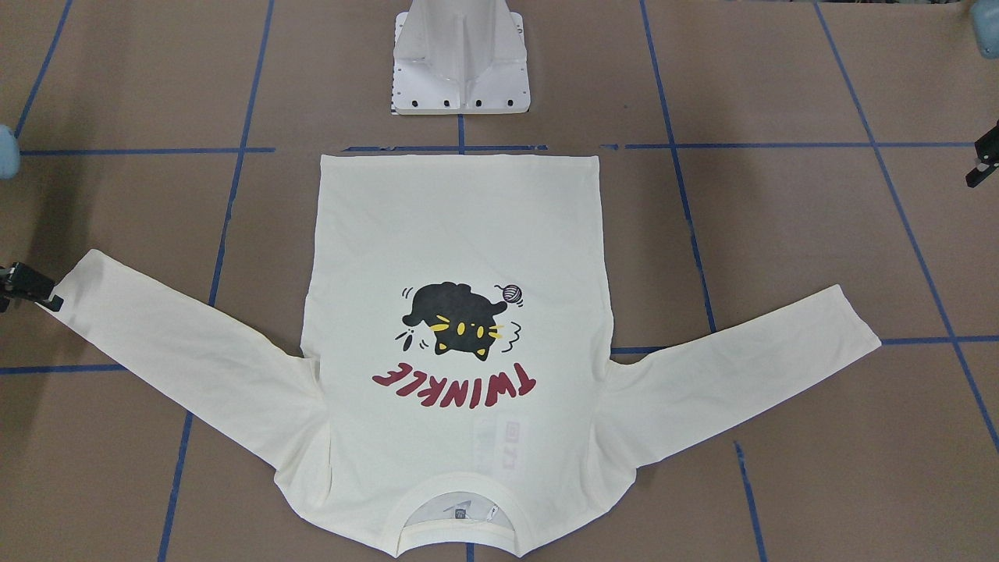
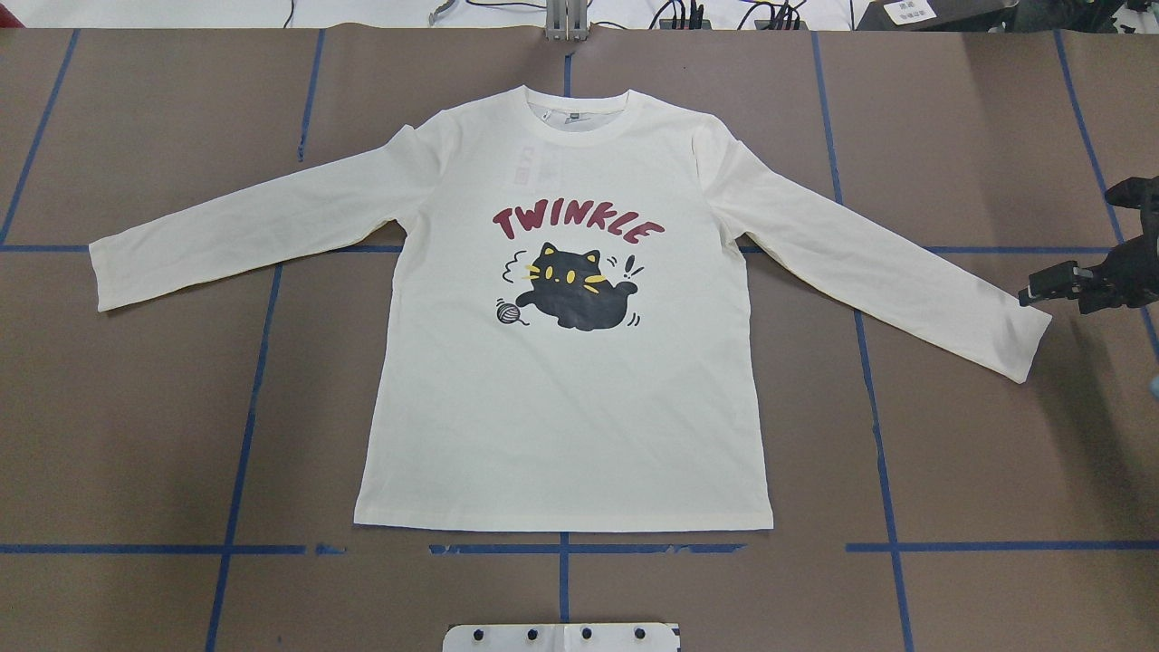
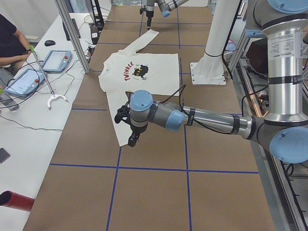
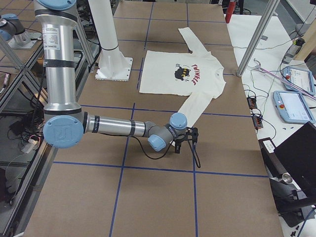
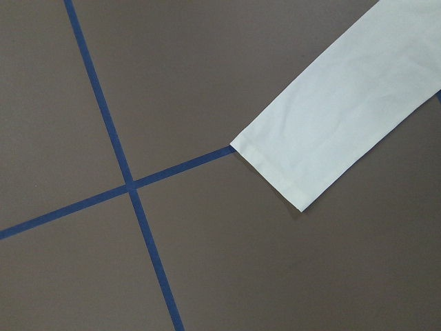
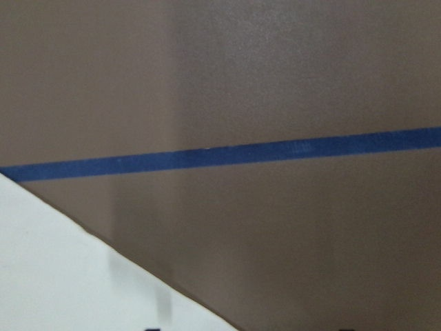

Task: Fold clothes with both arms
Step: 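Lower the right gripper to the cuff of the sleeve nearest it and grasp, then lift the sleeve with the right gripper and lay it across the shirt front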

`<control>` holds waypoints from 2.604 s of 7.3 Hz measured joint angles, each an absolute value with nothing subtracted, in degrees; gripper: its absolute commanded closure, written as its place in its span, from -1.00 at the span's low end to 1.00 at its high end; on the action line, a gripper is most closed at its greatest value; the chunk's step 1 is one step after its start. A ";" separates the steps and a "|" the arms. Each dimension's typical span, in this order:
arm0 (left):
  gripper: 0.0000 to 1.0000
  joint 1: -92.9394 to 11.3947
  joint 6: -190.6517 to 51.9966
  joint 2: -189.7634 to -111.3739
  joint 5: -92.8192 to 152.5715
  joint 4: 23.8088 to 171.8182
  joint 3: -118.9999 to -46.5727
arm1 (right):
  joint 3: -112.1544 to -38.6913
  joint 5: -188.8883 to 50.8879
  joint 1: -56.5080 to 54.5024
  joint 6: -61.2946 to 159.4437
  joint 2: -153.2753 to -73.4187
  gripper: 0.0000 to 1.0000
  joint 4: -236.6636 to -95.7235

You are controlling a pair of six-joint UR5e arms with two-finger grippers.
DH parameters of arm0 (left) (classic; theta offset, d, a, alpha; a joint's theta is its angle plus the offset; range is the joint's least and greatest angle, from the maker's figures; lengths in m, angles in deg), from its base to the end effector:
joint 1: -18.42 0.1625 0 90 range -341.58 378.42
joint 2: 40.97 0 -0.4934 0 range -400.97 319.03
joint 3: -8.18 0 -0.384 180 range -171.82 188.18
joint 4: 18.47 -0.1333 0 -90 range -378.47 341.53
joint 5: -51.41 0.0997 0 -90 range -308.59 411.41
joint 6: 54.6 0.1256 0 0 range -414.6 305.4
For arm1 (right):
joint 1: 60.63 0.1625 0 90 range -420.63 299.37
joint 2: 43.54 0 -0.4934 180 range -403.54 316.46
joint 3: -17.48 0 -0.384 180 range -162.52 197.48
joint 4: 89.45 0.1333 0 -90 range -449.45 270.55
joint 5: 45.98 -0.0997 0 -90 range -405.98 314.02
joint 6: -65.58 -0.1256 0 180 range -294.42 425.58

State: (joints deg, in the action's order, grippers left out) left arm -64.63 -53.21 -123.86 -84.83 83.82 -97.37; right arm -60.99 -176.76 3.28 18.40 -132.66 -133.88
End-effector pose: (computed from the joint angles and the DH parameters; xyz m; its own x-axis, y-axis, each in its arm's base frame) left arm 0.0113 -0.4447 0.6417 0.6527 0.3599 -0.6667 -0.1290 0.9199 0.3702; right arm -0.1832 -0.4906 0.7477 0.6150 0.0856 0.7839 -0.1331 0.9911 -0.0037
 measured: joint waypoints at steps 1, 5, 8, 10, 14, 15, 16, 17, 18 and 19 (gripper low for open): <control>-1.00 -64.63 -53.25 -123.86 -84.82 83.81 -97.37 | -60.83 -176.78 3.27 18.25 -132.55 -0.69 -133.90; -1.00 -64.63 -53.28 -123.86 -84.86 83.75 -97.35 | -60.61 -177.36 3.18 18.16 -132.50 -0.69 -134.20; -1.00 -64.63 -53.28 -123.85 -84.90 83.75 -97.35 | -60.58 -177.78 3.14 18.20 -132.72 -0.64 -134.46; -1.00 -64.63 -53.28 -123.86 -84.91 83.75 -97.32 | -60.27 -178.01 3.01 18.20 -132.81 0.02 -134.55; -1.00 -64.65 -53.28 -123.86 -84.91 83.75 -97.43 | -60.10 -178.42 2.92 18.18 -133.18 1.00 -134.57; -1.00 -64.69 -53.28 -123.86 -84.91 83.75 -97.44 | -60.25 -179.34 2.91 18.15 -133.22 1.00 -134.55; -1.00 -64.70 -53.28 -123.83 -84.91 83.75 -97.52 | -60.54 -180.56 2.92 18.10 -133.23 1.00 -134.50; -1.00 -64.72 -53.28 -123.80 -84.91 83.75 -97.60 | -60.90 -181.53 2.99 18.04 -133.28 1.00 -134.38; -1.00 -64.72 -53.30 -123.78 -84.89 83.75 -97.85 | -62.14 -182.51 3.04 17.73 -133.32 1.00 -134.39; -1.00 -64.72 -53.36 -123.64 -84.85 83.75 -98.34 | -64.82 -183.17 3.04 16.04 -133.14 1.00 -134.78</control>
